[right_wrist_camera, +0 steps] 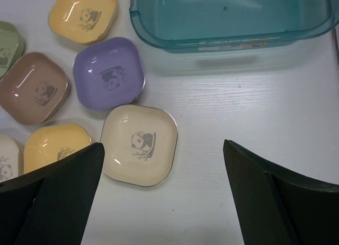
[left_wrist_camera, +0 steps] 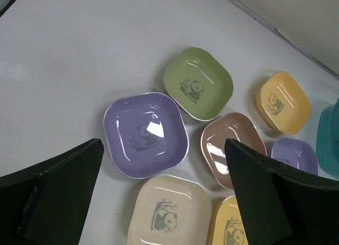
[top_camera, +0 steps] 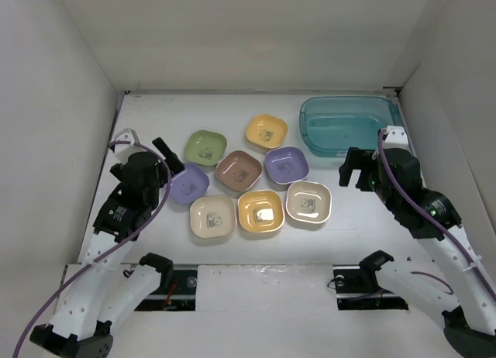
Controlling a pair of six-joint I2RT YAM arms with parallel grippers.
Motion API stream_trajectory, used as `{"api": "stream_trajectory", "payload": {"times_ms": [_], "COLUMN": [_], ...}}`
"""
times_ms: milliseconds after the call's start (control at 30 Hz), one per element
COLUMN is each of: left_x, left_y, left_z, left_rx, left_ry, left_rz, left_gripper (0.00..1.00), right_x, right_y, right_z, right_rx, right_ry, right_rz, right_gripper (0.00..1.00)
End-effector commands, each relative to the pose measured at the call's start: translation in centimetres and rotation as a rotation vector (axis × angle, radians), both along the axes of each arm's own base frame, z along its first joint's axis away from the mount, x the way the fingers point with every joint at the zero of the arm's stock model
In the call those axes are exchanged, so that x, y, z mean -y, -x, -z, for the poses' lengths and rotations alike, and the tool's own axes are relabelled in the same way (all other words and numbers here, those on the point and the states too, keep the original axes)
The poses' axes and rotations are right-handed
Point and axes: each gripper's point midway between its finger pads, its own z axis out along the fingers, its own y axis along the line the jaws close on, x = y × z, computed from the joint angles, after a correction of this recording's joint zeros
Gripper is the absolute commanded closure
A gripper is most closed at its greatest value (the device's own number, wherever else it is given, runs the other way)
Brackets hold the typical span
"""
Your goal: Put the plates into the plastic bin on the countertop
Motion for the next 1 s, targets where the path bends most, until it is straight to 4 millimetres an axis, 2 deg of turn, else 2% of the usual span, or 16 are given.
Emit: {"api": "stream_trajectory", "payload": {"times_ms": [0,33,233,300,367,400,467,700,800,833,900,933,967], "left_x": [0.1,0.1,0.5,0.8,1.1,1.0,1.2,1.6,1.6,1.8,1.8,1.8,1.8], "left_y": [-0.2,-0.2,-0.3,-0.4,-0.4,-0.4,-0.3,-0.1,-0.1,0.0,0.0,0.0,0.0], "left_z": [-1.3,-1.3,-1.4,-1.1,-1.1,-1.1,-1.5,-1.7,-1.7,-1.7,-1.7,-1.7,-1.7], "left_rx": [0.043,0.043,0.047,0.042,0.04,0.039,0.056,0.071,0.071,0.069,0.069,0.069,0.069], "left_ry": [0.007,0.007,0.011,0.01,0.014,0.006,0.017,0.025,0.025,0.029,0.029,0.029,0.029], "left_rz": [0.006,0.006,0.03,0.052,0.063,0.067,0.076,0.105,0.105,0.115,0.115,0.115,0.115], "left_gripper": [0.0,0.0,0.0,0.0,0.0,0.0,0.0,0.0,0.0,0.0,0.0,0.0,0.0], "right_x": [0.7,0.9,0.3,-0.1,-0.8,-1.1,-1.6,-1.7,-2.2,-2.4,-2.2,-2.3,-2.2], "right_y": [-0.2,-0.2,-0.5,-0.5,-0.9,-0.6,-1.1,-1.2,-1.2,-1.2,-0.6,-1.2,-0.9], "right_z": [-0.6,-0.6,3.4,5.9,7.6,9.5,11.3,18.5,21.3,21.6,23.2,22.9,23.5], "right_rx": [0.013,0.013,-0.07,-0.134,-0.172,-0.212,-0.237,-0.384,-0.442,-0.453,-0.495,-0.469,-0.48], "right_ry": [-0.038,-0.046,-0.118,-0.143,-0.182,-0.185,-0.197,-0.14,-0.144,-0.152,-0.137,-0.151,-0.144], "right_rz": [0.075,0.089,0.151,0.161,0.168,0.165,0.173,0.217,0.228,0.229,0.245,0.255,0.258], "right_gripper": [0.0,0.0,0.0,0.0,0.0,0.0,0.0,0.0,0.05,0.07,0.15,0.19,0.32]}}
